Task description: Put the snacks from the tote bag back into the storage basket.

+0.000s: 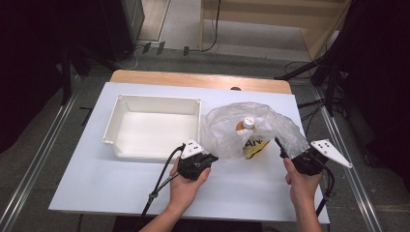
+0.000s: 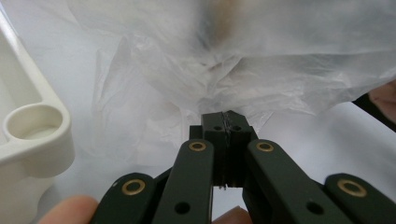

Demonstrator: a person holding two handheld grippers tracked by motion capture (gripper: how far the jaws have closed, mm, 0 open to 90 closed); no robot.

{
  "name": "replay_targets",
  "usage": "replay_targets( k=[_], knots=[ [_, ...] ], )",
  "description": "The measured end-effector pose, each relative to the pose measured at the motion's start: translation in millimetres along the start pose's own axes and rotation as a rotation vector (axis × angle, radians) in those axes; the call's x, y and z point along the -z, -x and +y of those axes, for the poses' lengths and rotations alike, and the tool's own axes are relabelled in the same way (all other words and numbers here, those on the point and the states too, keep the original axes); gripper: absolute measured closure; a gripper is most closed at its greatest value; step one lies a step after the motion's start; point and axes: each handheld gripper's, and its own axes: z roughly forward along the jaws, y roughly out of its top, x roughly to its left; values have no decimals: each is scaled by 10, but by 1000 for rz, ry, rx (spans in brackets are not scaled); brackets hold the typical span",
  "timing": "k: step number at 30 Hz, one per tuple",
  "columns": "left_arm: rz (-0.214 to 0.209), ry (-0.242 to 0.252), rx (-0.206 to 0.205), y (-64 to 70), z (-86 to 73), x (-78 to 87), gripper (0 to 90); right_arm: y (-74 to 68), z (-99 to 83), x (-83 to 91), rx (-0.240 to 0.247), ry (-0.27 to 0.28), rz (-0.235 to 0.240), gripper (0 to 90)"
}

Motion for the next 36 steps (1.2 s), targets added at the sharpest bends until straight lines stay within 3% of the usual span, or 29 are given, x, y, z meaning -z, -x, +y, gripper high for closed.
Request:
replay_targets(
  k=[1,4,5,9,11,14,15,17,18,20,21,23,27,30,33,34,35,36],
  knots=[
    [2,1,1,4,0,5,900,-55,97,68,18,41,11,300],
    [2,0,0,6,3,12,900,-101,167,100,41,70,10,352],
    [2,-1,0,4,2,13,900,-159,249,111,55,91,9,490],
    [10,-16,-4,-3,-22,-16,900,-207,346,-33,61,69,-5,825],
    [16,-30,5,-2,-44,-38,900,-218,360,-210,54,20,-28,900],
    [20,-41,7,0,-67,-54,900,-210,326,-410,45,-23,-34,900],
    [19,-60,7,-9,-92,-66,900,-205,241,-620,52,-79,-50,900],
    [20,-70,7,-17,-105,-69,900,-202,205,-682,52,-98,-57,900],
    [19,-83,13,-32,-123,-78,900,-188,153,-758,51,-128,-61,900],
    [20,-108,30,-74,-160,-88,900,-137,-42,-965,37,-238,-90,900],
    [20,-108,30,-74,-160,-88,900,-137,-42,-965,37,-238,-90,900],
    [16,-115,32,-93,-183,-76,900,-63,-218,-1050,16,-321,-111,900],
    [32,-127,25,-103,-218,-43,900,47,-399,-1064,-27,-397,-136,900],
    [37,-116,19,-83,-231,-10,889,59,-378,-1023,-35,-381,-125,900],
    [6,-57,-5,-11,-226,78,724,36,-370,-975,-6,-350,-105,900],
    [6,-57,-5,-11,-226,78,693,36,-370,-975,-6,-350,-105,900],
    [-19,-43,-21,21,-217,112,693,30,-379,-957,-7,-342,-97,900],
    [-51,-10,-58,83,-203,182,589,36,-413,-916,-10,-321,-93,900]
  ],
)
